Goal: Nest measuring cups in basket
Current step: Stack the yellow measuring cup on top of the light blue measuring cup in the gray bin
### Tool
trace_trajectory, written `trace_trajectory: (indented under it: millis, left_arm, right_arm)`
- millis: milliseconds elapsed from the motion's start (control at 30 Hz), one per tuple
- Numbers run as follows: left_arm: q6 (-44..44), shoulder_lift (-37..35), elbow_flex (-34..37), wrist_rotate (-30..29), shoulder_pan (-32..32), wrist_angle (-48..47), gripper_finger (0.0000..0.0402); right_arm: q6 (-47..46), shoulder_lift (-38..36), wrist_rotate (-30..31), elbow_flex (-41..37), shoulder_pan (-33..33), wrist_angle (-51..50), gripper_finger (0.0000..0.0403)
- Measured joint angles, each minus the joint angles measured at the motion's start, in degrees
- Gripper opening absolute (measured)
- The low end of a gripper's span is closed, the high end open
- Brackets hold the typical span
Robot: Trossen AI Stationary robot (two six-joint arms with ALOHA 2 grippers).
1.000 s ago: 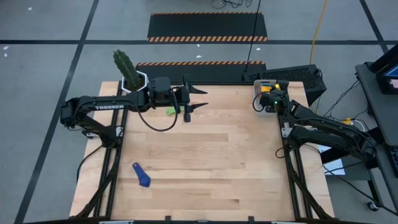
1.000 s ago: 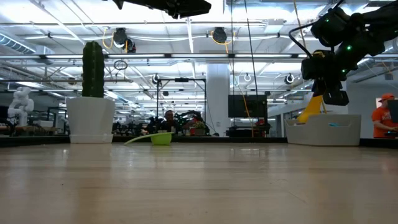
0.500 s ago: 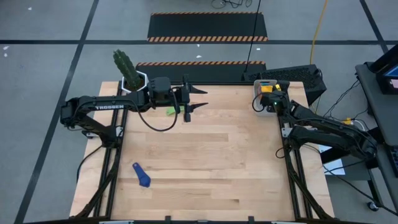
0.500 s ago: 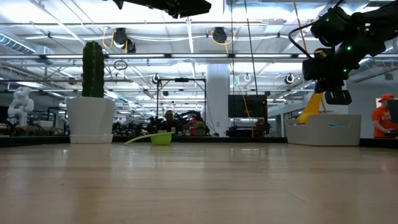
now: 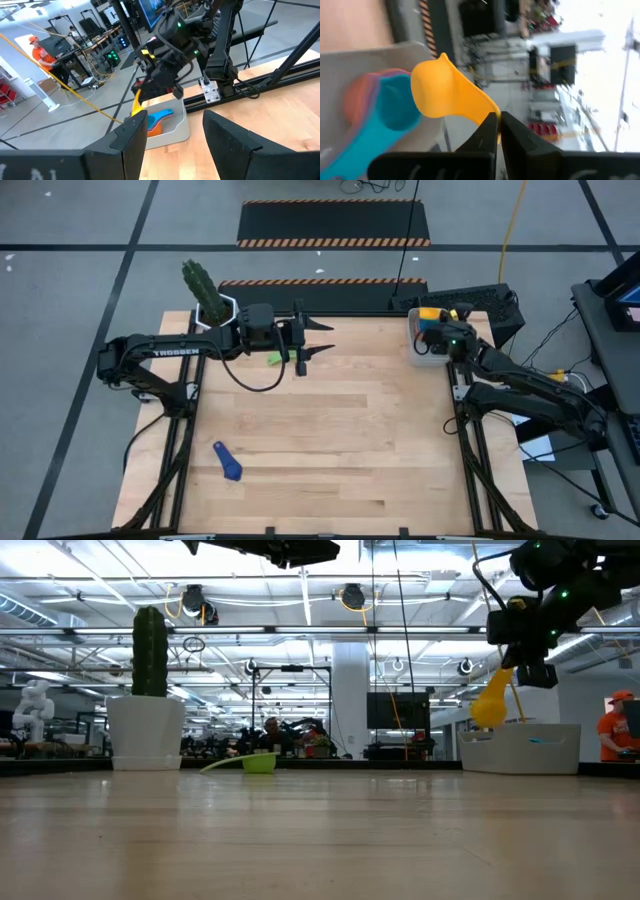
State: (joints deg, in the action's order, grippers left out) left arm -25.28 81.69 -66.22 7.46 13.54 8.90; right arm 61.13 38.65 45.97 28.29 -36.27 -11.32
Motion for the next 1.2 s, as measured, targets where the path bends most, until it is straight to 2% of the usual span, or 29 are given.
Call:
trace_trajectory:
  millis: [100, 300, 533, 700, 967, 1200]
  left_arm:
    - [-0.11, 0.00, 0.00, 0.00, 0.00, 0.49, 0.0195]
    - [-0.63, 0.00, 0.00, -0.01, -0.01, 0.84, 0.0195]
    - [-1.60, 0.00, 0.00, 0.01, 0.00, 0.84, 0.0195]
    - [-1.60, 0.00, 0.00, 0.01, -0.01, 0.82, 0.0195]
    - [-1.60, 0.00, 0.00, 0.01, 0.00, 0.80, 0.0195]
    - [-1.58, 0.00, 0.00, 0.01, 0.00, 0.75, 0.0195]
  right_arm:
    - [1.23, 0.41, -2.41, -0.68, 0.02, 1.23, 0.0001]
    - [11.20, 0.38, -0.34, -5.14, 0.00, 14.03, 0.0001]
    - [15.78, 0.40, -0.87, -8.82, 0.00, 14.49, 0.0000]
    - [14.75, 0.34, 1.45, -8.83, 0.00, 15.50, 0.0012]
    - [11.00, 0.35, 3.98, -8.83, 0.00, 15.08, 0.0066]
    - [6.50, 0.36, 6.71, -8.85, 0.05, 10.49, 0.0106]
